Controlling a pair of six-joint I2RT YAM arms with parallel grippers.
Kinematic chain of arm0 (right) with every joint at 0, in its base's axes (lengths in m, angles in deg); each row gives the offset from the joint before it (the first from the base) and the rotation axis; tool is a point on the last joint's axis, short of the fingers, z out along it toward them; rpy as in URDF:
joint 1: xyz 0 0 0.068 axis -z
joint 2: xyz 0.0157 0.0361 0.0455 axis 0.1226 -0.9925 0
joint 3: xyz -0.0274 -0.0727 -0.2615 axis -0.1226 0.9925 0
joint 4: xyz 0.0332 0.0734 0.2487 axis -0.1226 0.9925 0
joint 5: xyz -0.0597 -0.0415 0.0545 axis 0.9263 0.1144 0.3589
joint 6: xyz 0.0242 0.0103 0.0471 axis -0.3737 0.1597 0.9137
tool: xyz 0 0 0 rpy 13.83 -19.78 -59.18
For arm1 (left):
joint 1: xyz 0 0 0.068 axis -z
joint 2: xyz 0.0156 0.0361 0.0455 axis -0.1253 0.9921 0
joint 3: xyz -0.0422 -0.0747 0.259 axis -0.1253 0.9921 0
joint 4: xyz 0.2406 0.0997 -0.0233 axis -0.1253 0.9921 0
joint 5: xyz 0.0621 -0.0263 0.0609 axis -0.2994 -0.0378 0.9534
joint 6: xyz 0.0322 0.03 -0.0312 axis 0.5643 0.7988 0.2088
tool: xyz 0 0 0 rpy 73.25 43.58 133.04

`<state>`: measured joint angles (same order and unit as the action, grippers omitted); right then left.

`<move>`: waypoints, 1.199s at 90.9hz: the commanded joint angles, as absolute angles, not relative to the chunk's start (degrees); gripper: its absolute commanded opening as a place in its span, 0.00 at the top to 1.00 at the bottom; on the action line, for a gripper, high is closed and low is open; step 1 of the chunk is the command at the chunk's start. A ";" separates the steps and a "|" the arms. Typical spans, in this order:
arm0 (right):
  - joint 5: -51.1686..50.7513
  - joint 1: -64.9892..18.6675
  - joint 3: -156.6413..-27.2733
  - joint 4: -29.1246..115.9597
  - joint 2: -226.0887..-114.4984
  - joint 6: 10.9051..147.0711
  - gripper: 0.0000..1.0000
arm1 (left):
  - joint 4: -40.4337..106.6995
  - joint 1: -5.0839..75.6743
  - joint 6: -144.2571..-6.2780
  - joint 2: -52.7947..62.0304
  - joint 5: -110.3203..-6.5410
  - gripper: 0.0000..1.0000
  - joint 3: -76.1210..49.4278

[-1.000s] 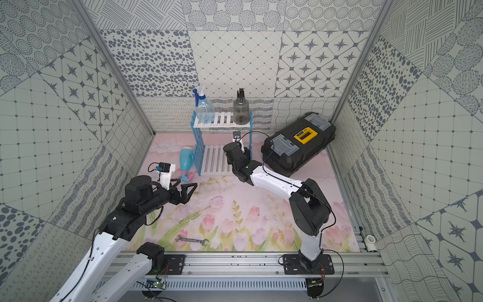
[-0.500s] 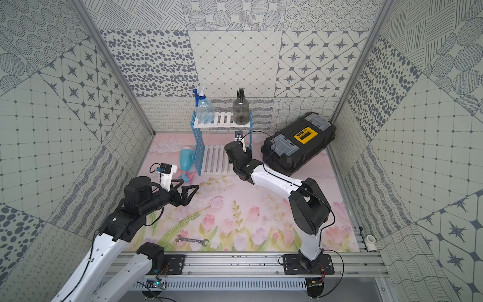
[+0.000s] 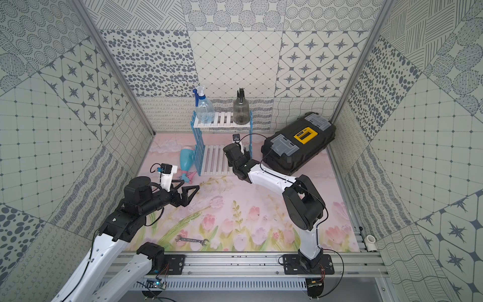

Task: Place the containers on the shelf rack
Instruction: 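Place the container on the shelf, then pick up a container from the center of the board.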

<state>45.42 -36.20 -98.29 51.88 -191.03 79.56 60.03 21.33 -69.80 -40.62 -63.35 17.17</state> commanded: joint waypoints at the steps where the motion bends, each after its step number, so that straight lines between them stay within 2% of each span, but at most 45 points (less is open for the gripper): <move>1: 44.96 -36.03 -99.70 50.96 -190.74 79.31 0.63 | 56.96 19.89 -68.86 -40.71 -64.83 0.01 17.49; 24: 39.51 -36.05 -93.73 50.64 -182.18 79.74 0.30 | 57.58 19.94 -68.44 -41.17 -63.40 0.01 17.31; 46: 32.90 -35.90 -77.26 40.66 -163.53 73.62 0.04 | 59.68 19.89 -70.43 -44.05 -56.17 0.01 18.22; 64: 19.10 -34.42 -71.02 39.87 -150.65 67.84 0.03 | 70.49 19.87 -76.90 -47.74 -45.74 0.01 16.28; 77: 11.26 -33.94 -69.89 41.99 -145.19 64.02 0.03 | 77.54 19.50 -76.73 -44.57 -39.60 0.01 13.28; 93: 5.28 -33.96 -64.93 39.05 -143.78 65.97 0.03 | 75.89 15.29 -72.41 -35.29 -42.69 0.01 9.32; 109: 0.75 -33.92 -59.62 30.75 -144.16 71.14 0.03 | 67.99 3.69 -71.31 -24.80 -53.08 0.01 5.88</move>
